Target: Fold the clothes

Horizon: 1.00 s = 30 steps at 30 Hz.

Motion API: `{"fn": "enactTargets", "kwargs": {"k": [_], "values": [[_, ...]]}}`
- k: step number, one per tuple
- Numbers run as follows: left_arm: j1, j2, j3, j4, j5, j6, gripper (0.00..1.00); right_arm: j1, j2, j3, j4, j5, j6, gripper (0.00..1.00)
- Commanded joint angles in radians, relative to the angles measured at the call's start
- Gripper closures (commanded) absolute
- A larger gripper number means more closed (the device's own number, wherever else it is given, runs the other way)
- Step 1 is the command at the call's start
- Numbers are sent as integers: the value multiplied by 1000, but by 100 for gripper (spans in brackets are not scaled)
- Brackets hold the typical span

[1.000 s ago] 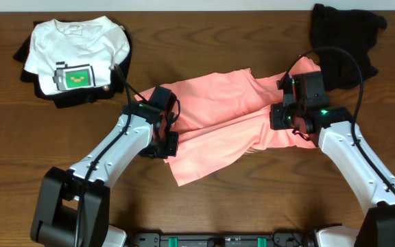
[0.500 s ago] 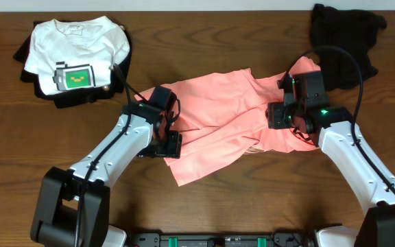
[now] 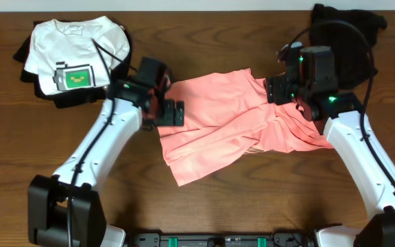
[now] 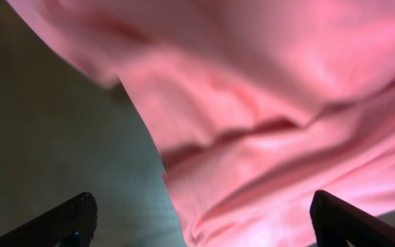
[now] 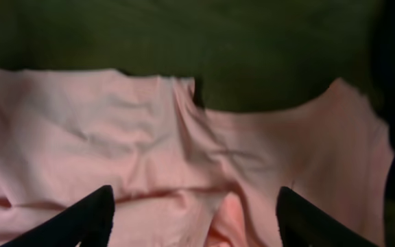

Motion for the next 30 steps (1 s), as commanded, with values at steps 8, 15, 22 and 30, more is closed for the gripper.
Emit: {"fn": "enactTargets", "kwargs": {"k": [8, 15, 22, 30], "values": [[157, -14, 116, 25, 107, 43, 0, 7, 236, 306, -40, -4, -179, 19], [177, 58, 116, 79, 106, 43, 0, -13, 428, 459, -43, -146, -202, 18], [180, 184, 115, 51, 106, 42, 0, -35, 550, 480, -39, -298, -201, 18], [243, 258, 111, 45, 77, 43, 0, -37, 660, 480, -33, -368, -201, 20]]}}
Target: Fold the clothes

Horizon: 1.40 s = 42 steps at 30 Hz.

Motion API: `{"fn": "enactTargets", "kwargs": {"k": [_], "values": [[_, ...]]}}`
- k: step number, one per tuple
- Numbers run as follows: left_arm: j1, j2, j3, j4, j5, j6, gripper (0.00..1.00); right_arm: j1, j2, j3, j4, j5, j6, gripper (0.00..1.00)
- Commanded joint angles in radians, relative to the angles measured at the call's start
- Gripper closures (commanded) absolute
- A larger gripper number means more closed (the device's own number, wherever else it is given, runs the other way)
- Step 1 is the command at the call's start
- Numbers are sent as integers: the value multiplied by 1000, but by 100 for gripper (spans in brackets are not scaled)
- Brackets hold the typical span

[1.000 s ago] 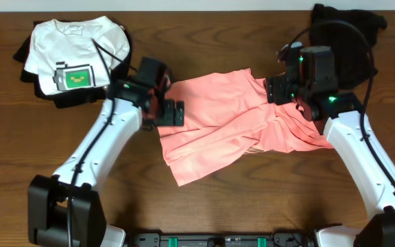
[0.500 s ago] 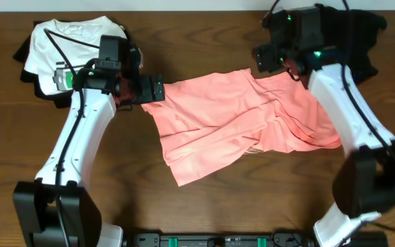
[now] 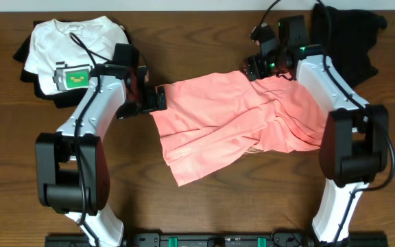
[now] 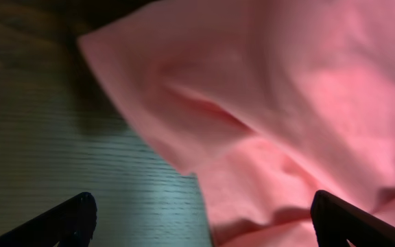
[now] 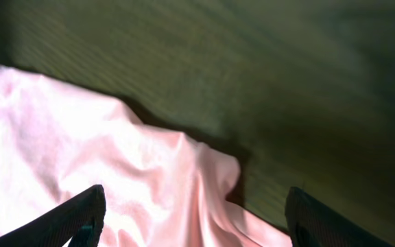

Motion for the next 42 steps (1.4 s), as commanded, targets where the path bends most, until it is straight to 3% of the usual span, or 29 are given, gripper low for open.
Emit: {"fn": "enactTargets", "kwargs": {"k": [1, 20, 25, 31, 42], "values": [[48, 13, 10, 0, -17, 21, 0, -3, 53, 23, 5, -83, -14, 20], [77, 17, 4, 129, 16, 24, 0, -3, 166, 23, 51, -144, 19, 42], [77, 42, 4, 146, 17, 24, 0, -3, 166, 23, 87, -144, 24, 55], [77, 101, 4, 147, 18, 23, 1, -3, 166, 23, 92, -143, 38, 82], [77, 145, 4, 211, 70, 24, 1, -3, 166, 23, 88, -144, 38, 84]]}}
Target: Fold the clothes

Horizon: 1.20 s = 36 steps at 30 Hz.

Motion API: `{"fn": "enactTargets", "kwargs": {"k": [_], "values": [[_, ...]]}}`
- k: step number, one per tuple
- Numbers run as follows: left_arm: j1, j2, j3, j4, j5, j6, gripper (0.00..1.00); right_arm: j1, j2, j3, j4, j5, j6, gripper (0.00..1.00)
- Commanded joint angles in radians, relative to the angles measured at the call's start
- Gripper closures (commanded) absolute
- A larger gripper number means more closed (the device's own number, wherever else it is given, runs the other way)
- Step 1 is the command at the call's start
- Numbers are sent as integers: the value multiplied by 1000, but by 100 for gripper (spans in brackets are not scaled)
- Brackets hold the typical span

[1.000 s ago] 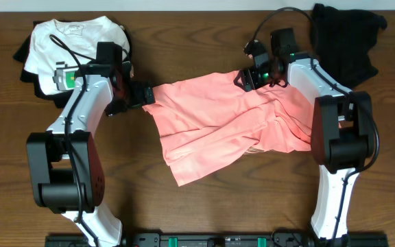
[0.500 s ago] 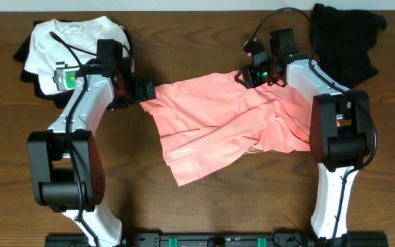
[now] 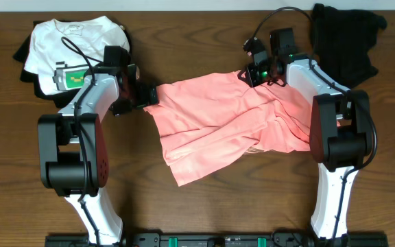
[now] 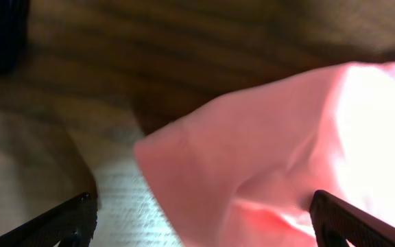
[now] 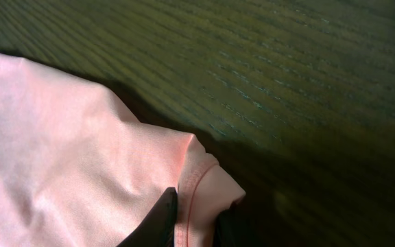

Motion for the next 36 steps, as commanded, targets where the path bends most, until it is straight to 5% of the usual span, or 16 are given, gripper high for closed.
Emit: {"fn": "enactTargets", "kwargs": {"k": [1, 10, 18, 24, 31, 36], "values": [[0, 12, 4, 27, 21, 8, 1, -3, 11, 19, -1, -19, 4, 84], [-3, 12, 1, 72, 25, 8, 9, -3, 11, 19, 0, -19, 4, 84], [-3, 12, -3, 90, 26, 7, 34, -3, 11, 19, -1, -19, 4, 85], [-3, 12, -3, 97, 46, 8, 40, -3, 11, 19, 0, -19, 4, 85], [-2, 13, -3, 159, 42, 8, 93, -3, 11, 19, 9, -19, -27, 99], [0, 12, -2, 240, 39, 8, 94, -14, 10, 36, 44, -20, -66, 99]]}}
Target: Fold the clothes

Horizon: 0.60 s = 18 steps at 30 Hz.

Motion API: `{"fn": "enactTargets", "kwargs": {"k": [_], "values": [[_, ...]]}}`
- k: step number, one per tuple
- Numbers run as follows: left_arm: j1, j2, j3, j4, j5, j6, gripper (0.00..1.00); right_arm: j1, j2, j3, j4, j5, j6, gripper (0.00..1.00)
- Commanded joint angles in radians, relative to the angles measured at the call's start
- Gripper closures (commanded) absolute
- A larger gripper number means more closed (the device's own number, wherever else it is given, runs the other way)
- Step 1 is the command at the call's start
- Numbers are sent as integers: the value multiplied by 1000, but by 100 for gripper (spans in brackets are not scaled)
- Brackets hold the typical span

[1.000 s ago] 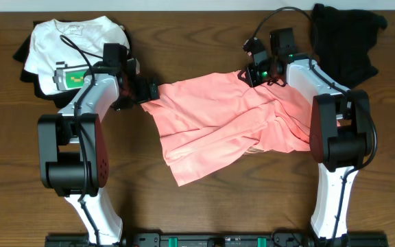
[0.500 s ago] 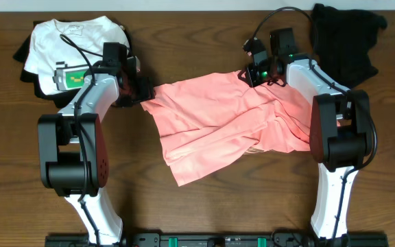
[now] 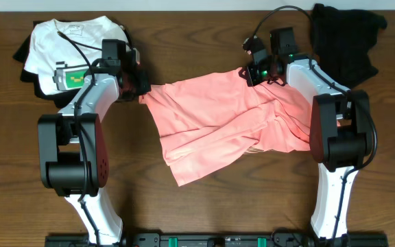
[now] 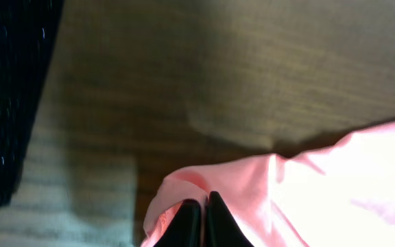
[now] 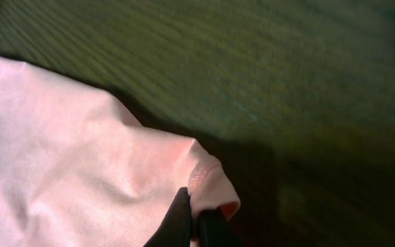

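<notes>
A salmon-pink shirt (image 3: 232, 120) lies crumpled across the middle of the wooden table. At its far left corner my left gripper (image 3: 145, 97) is shut on a pinch of pink cloth (image 4: 184, 189), its two dark fingers (image 4: 187, 219) pressed together. My right gripper (image 3: 247, 71) is shut on the shirt's far upper corner, where the stitched hem (image 5: 204, 175) wraps over the closed fingers (image 5: 180, 216).
A folded white shirt with a green print (image 3: 74, 48) lies on dark clothing (image 3: 29, 51) at the far left. A black garment (image 3: 345, 34) is heaped at the far right. The dark cloth (image 4: 9, 89) fills the left wrist view's left edge.
My left gripper, then open beside the shirt's left corner, has shut on that corner. My right gripper's fingers, then slightly apart at the hem, have shut on it.
Both grippers hovered open over the pink shirt's middle parts. Then each stood further out toward the shirt's far corners, left and right. Later they were at those corners, the right one nearly shut on the hem. Now both pinch the corners.
</notes>
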Motion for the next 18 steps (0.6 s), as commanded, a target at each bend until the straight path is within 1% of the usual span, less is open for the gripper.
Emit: {"fn": "enactTargets", "kwargs": {"k": [1, 4, 9, 12, 18], "values": [[0, 12, -2, 26, 2, 6, 94, -17, 10, 44, 12, -20, -43, 99], [1, 12, -2, 34, 2, 6, 94, -31, 10, 77, 4, -32, -44, 99], [1, -3, -2, 24, 2, 7, 94, -64, -10, 140, -45, -126, -65, 99], [1, -32, -2, 19, 2, 12, 94, -81, -30, 180, -124, -128, -74, 99], [1, -129, -2, -25, 2, 33, 94, -104, -60, 239, -330, -127, -143, 99]]}}
